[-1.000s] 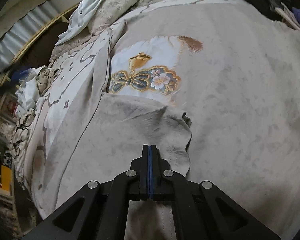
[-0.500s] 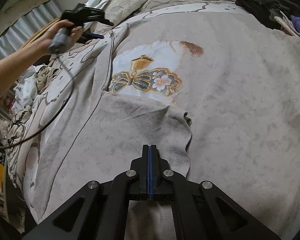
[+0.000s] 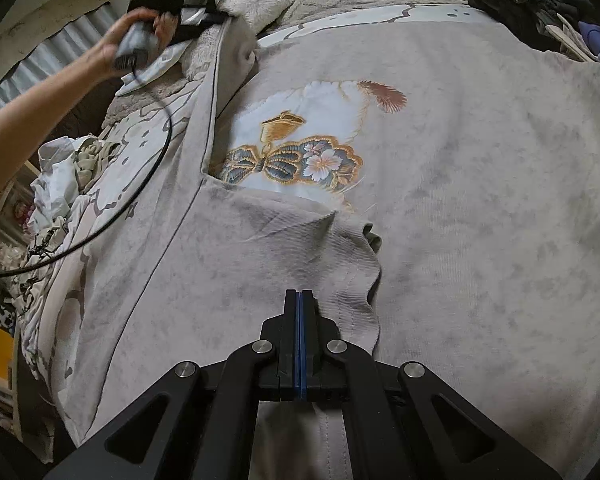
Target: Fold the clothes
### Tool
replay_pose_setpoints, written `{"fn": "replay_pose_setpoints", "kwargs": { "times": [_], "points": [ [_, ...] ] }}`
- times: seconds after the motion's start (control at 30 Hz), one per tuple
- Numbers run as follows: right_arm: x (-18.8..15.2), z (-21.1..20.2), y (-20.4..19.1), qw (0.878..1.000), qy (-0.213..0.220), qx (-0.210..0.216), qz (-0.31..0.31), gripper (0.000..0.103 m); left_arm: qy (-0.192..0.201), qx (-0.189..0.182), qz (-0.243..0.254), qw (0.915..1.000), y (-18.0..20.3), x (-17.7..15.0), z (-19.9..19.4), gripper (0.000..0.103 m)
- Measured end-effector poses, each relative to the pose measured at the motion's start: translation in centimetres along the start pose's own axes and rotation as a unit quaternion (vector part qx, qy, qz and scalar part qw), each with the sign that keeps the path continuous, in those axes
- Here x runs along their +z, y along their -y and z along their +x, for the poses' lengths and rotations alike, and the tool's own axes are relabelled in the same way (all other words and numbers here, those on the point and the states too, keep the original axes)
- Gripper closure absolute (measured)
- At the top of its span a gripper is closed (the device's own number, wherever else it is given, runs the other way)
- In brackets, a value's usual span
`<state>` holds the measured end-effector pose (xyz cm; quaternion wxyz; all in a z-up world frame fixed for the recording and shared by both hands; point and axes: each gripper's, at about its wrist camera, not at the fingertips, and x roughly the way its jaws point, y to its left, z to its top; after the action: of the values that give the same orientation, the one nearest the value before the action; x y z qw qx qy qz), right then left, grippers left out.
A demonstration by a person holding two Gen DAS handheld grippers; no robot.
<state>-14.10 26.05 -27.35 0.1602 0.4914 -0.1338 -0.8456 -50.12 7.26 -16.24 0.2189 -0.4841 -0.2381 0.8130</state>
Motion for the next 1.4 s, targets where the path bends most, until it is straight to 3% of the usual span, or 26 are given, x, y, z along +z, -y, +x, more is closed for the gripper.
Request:
{"fn": "replay_pose_setpoints", "kwargs": {
  "times": [0.07,0.17,0.2,0.23,0.3,0.33,0.47,0.57,0.67,0.8,0.9,1.0,1.1,1.17,1.27,1.4],
  "points": [
    [0.0,0.0,-0.1,1.0,0.001,-0.001,-0.001,0.103,-0.013,-0.005,0.011,0.9998,2.1,-0.2,2.2,0.099],
    [0.0,0.0,-0.2,1.0,0.002,-0.004,-0.003,0.103,-0.058,0.022,0.01,0.998,3.4,-1.3,6.4,0.098],
    [0.0,0.0,-0.3,1.0,0.003,-0.005,-0.005,0.103,-0.076,0.032,0.001,0.9966,3.3,-1.7,7.8,0.093],
    [0.0,0.0,-0.3,1.0,0.003,-0.006,-0.005,0.103,-0.088,0.034,-0.012,0.9954,3.2,-2.1,8.7,0.086],
    [0.0,-0.1,-0.3,1.0,0.003,-0.007,-0.007,0.103,-0.094,0.019,-0.04,0.9946,2.9,-2.5,9.2,0.05],
    [0.0,-0.1,-0.3,1.0,0.004,-0.008,-0.007,0.103,-0.094,0.01,-0.051,0.9942,2.8,-2.5,9.2,0.046],
    [0.0,-0.1,-0.3,1.0,0.006,-0.007,-0.007,0.103,-0.069,-0.027,-0.06,0.9954,2.4,-1.1,5.9,0.044],
    [0.0,-0.1,-0.3,1.0,0.007,-0.008,-0.009,0.103,-0.057,-0.006,-0.01,0.9983,1.8,-1.0,1.6,0.044],
    [0.0,-0.2,-0.5,1.0,0.008,-0.011,-0.011,0.103,-0.06,0.029,0.053,0.9964,0.4,-3.2,-2.6,0.044],
    [-0.3,-0.7,-0.3,1.0,-0.001,-0.007,-0.001,0.103,-0.092,0.068,0.141,0.9833,-2.0,-11.3,-8.9,0.044],
    [-0.8,-1.5,-0.2,1.0,-0.02,-0.005,0.008,0.103,-0.123,0.079,0.173,0.9741,-3.6,-18.5,-12.6,0.044],
    [-1.6,-3.1,-0.6,0.999,-0.052,-0.013,0.003,0.103,-0.145,0.079,0.164,0.9726,-4.9,-26.3,-15.7,0.044],
    [-2.4,-7.1,-1.2,1.0,-0.016,-0.002,0.01,0.103,-0.153,0.084,0.154,0.9727,-5.4,-32.8,-17.5,0.044],
    [-3.7,-7.9,-1.6,0.999,-0.037,-0.01,0.0,0.103,-0.159,0.085,0.145,0.9727,-5.7,-36.8,-18.3,0.044],
    [-6.2,-7.2,-1.9,0.994,-0.092,-0.052,-0.026,0.103,-0.162,0.108,0.16,0.9678,-5.3,-40.4,-18.8,0.044],
    [-8.8,-8.8,-1.6,0.996,-0.08,-0.044,-0.012,0.103,-0.149,0.171,0.221,0.9485,-3.0,-42.6,-18.9,0.044]
  ]
}}
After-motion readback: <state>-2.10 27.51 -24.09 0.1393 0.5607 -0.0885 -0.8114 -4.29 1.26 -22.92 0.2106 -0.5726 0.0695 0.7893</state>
